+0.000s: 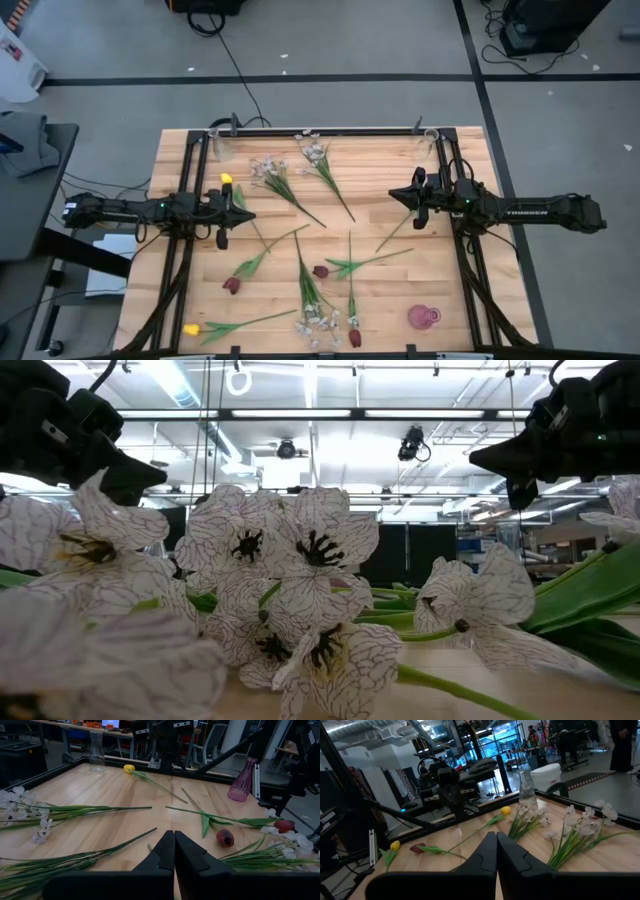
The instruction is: Sort flowers into vase by color
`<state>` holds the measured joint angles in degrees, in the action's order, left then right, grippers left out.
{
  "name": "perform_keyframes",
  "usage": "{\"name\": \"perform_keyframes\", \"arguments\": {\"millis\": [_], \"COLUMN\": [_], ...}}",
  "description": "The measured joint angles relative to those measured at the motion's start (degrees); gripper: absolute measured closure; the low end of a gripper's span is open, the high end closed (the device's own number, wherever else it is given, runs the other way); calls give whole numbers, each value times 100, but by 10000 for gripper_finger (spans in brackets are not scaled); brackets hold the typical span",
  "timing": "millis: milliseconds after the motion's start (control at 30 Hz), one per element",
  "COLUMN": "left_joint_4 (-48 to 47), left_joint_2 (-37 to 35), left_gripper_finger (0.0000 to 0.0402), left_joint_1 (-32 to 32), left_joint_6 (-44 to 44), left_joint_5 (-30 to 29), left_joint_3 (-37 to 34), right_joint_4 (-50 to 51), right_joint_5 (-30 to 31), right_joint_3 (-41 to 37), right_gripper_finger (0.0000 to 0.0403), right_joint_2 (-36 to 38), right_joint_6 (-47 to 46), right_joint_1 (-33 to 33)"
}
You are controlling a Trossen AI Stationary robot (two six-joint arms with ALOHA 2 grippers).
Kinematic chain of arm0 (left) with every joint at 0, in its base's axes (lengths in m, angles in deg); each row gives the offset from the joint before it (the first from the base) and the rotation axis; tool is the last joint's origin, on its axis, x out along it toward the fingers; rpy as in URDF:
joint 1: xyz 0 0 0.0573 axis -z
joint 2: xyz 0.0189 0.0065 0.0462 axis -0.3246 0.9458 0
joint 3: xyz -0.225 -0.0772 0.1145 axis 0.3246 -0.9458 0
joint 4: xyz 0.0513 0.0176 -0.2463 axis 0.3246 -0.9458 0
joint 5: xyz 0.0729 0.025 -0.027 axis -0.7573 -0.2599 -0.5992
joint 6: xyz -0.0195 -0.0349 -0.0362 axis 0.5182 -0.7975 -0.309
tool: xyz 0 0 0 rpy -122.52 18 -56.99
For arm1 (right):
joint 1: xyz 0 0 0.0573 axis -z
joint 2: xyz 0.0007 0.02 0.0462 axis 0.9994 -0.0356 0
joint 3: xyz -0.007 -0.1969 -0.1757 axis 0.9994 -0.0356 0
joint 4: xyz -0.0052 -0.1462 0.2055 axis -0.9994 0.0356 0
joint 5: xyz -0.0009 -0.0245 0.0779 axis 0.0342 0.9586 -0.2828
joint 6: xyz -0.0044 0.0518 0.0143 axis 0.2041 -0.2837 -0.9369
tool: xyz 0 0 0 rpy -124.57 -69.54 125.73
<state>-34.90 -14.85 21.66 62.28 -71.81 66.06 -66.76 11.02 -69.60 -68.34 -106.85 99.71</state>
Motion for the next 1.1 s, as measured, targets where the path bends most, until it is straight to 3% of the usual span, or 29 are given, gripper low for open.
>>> {"name": "perform_keyframes", "arguments": {"millis": [1100], "left_joint_4": [0], "left_joint_2": [0], "left_gripper_finger": [394], "left_joint_1": [0], "left_joint_6": [1], "left_joint_5": [0], "left_joint_3": [1], "right_joint_4": [-36], "right_joint_5": [66], "right_joint_3": [-1], "right_gripper_finger": [391], "right_joint_2": [-1], "right_joint_6": [26], "right_joint_1": [0]}}
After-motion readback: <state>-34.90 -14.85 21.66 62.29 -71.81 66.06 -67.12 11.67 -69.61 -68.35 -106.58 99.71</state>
